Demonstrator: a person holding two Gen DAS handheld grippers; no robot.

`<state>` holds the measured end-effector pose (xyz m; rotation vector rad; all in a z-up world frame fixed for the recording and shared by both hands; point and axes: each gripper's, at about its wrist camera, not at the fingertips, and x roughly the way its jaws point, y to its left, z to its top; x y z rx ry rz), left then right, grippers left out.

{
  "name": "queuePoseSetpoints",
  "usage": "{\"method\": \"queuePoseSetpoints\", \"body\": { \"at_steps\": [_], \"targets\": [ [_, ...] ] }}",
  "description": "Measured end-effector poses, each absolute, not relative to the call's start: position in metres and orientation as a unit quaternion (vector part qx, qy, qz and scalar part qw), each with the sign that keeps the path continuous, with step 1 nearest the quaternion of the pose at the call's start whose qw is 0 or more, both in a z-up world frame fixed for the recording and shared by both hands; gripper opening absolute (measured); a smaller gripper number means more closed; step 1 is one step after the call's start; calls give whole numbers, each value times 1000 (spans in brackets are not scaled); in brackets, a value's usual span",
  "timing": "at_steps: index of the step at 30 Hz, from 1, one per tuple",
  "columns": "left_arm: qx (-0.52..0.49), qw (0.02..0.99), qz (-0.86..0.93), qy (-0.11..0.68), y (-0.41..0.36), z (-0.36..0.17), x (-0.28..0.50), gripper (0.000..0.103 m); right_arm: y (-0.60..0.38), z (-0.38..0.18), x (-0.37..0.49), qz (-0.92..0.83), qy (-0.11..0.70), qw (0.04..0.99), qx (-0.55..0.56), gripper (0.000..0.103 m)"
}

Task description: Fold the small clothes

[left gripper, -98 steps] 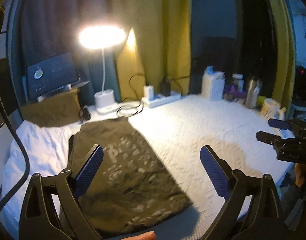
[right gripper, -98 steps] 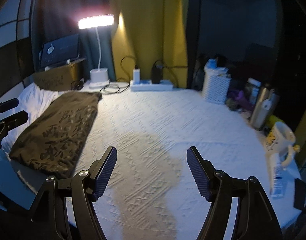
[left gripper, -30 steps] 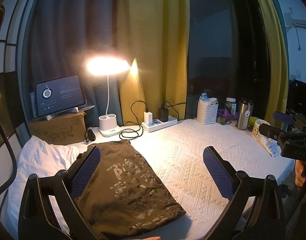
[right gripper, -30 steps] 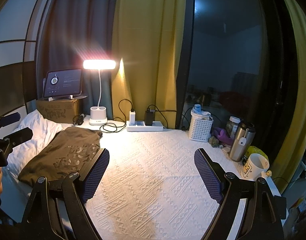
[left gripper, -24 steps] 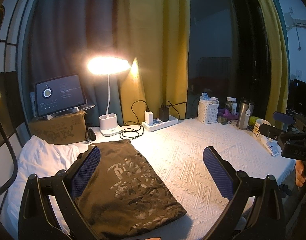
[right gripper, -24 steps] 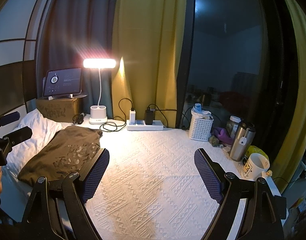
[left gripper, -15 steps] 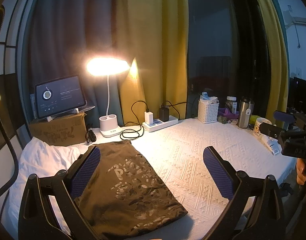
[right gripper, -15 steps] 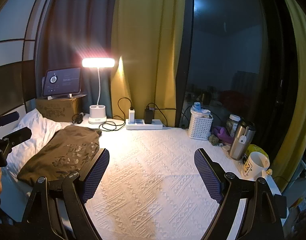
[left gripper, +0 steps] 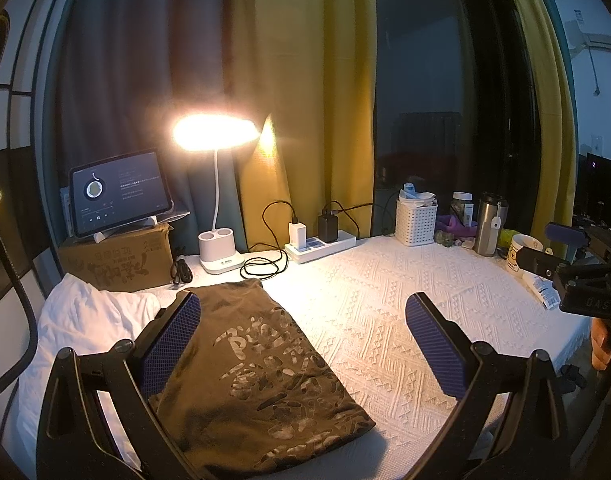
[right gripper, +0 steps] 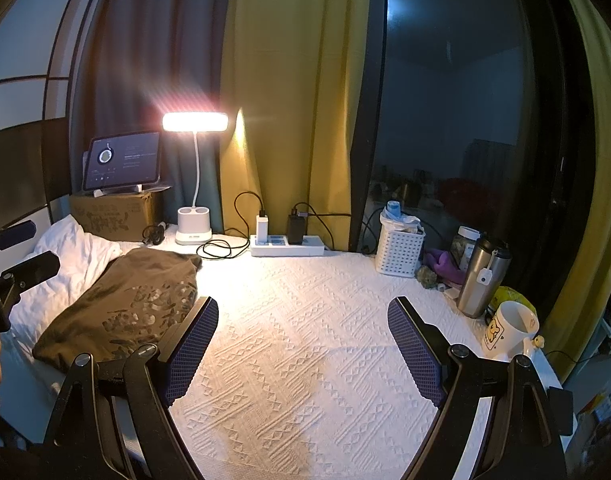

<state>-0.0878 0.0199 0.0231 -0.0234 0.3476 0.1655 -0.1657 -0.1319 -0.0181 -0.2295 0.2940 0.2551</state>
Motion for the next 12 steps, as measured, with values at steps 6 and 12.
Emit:
{"method": "queuePoseSetpoints", "body": {
  "at_steps": [6,12],
  "targets": [
    [-11,981,83,174,19,23,-87,101,-132,-19,-166,126,146,975,-114,88],
    [-10,981,81,178,20,23,-88,101,-130,-19,-165,126,148,974,-115,88]
  ]
}}
